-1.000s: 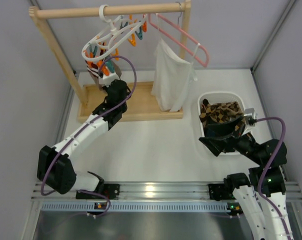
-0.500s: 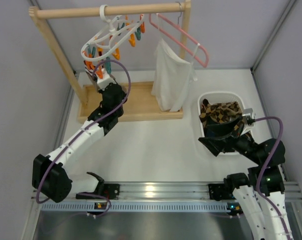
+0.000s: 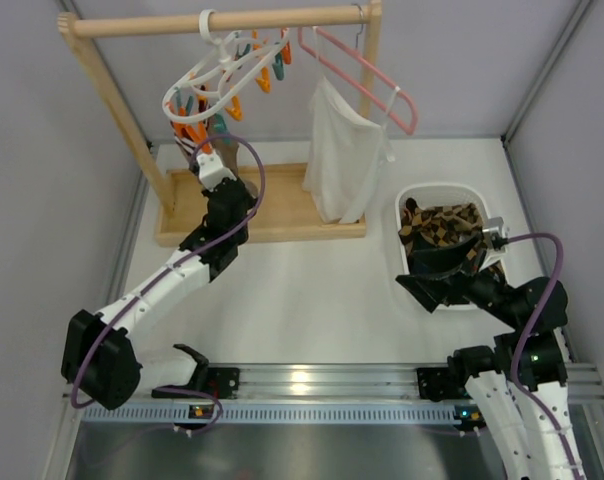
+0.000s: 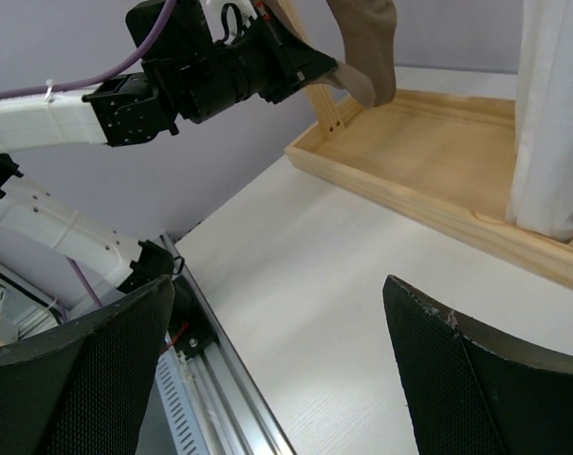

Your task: Remove the socks clipped to the hanger

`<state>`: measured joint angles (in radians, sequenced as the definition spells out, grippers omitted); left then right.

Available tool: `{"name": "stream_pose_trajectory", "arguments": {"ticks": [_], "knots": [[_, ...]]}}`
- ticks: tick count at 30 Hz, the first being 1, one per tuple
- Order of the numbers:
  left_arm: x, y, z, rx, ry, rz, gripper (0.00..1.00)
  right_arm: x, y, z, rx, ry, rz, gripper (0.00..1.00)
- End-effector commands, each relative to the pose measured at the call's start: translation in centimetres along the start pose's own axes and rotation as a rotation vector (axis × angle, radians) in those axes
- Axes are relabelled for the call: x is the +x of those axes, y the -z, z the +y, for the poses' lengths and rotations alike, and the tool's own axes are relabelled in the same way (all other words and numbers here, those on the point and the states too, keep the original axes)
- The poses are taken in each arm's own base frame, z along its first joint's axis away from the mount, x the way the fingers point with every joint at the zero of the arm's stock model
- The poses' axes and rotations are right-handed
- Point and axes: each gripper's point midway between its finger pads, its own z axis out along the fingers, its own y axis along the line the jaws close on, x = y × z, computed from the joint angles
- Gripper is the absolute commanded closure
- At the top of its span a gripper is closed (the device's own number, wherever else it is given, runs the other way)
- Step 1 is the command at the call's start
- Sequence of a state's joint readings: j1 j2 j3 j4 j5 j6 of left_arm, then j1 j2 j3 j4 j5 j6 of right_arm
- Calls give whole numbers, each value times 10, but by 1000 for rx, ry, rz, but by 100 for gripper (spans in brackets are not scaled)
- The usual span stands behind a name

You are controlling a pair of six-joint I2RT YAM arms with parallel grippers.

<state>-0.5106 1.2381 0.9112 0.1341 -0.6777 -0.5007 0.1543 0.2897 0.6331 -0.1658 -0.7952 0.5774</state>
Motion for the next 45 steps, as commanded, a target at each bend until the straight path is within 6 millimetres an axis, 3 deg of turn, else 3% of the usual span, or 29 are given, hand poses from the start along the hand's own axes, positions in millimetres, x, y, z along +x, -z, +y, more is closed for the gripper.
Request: {"name": "stream_pose_trajectory", "arguments": {"ticks": [1, 14, 24, 31, 36, 45], "knots": [[-1, 1, -11, 28, 15, -34, 100, -4, -1, 7, -35, 20, -17, 13], [36, 14, -47, 44, -86, 4, 100, -7, -3, 5, -29, 23, -20, 13], [51, 24, -80, 67, -154, 7, 100, -47, -16, 18, -70, 41, -66, 14], [44, 35, -87, 47, -168, -27, 100, -72, -26, 28, -108, 70, -71, 16], [38, 53, -92, 58, -173, -45, 100, -69, -26, 26, -104, 65, -65, 16], [57, 79, -137, 126, -238, -35, 100, -74, -20, 29, -66, 92, -63, 16]]}}
